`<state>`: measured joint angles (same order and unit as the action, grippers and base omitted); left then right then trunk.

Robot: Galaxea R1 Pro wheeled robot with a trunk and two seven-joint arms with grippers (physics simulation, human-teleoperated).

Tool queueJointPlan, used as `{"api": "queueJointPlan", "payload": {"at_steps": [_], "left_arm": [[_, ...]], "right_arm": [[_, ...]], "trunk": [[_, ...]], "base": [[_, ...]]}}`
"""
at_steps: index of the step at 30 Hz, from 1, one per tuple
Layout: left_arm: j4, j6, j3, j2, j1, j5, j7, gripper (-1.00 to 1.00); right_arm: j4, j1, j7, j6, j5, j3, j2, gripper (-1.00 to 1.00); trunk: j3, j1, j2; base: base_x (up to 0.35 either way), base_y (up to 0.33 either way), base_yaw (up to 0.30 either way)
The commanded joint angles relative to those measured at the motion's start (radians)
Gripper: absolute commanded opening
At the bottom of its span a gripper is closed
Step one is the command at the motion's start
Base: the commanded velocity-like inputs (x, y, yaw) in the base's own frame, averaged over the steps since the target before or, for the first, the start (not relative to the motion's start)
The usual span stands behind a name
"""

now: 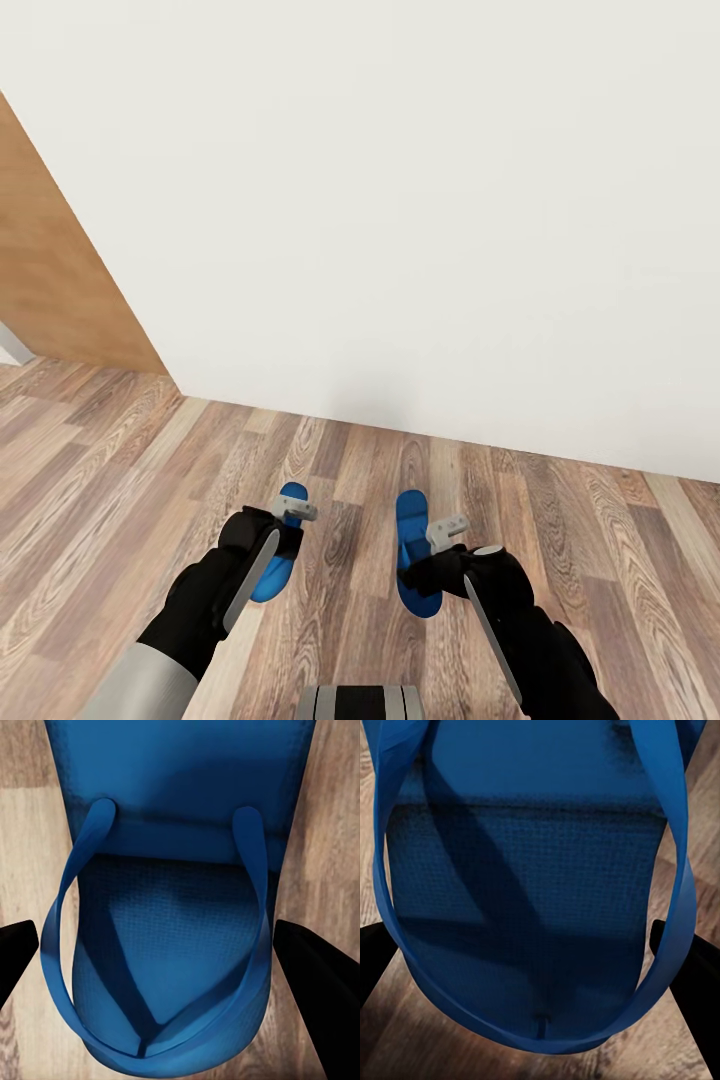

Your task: In the bedroom, move the book from the bed onto either nightstand, and place the two sandals side by side next to the bed.

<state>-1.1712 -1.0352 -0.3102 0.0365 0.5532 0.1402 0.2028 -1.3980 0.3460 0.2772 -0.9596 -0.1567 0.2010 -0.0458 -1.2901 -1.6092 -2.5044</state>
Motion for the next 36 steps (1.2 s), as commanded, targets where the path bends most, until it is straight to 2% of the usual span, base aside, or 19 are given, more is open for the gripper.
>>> {"api": "queueJointPlan", "payload": {"at_steps": [1, 13, 36], "left_arm": [[-0.001, -0.003, -0.001, 0.0, 0.001, 0.01, 0.01, -1.0], [-0.001, -0.003, -0.001, 0.0, 0.001, 0.01, 0.01, -1.0], [-0.001, -0.003, -0.001, 0.0, 0.001, 0.01, 0.01, -1.0]], "right_arm": [[-0.001, 0.001, 0.008, -0.004, -0.01, 0.0, 0.0, -1.0], [-0.001, 0.0, 0.008, -0.004, -0.01, 0.0, 0.0, -1.0], [-0.001, 0.001, 0.008, -0.004, -0.01, 0.001, 0.0, -1.0]], "trunk": [[-0.001, 0.0, 0.0], [0.004, 0.0, 0.0], [0.039, 0.0, 0.0]], "base": [[0.0, 0.0, 0.0], [0.0, 0.0, 0.0], [0.0, 0.0, 0.02]]}}
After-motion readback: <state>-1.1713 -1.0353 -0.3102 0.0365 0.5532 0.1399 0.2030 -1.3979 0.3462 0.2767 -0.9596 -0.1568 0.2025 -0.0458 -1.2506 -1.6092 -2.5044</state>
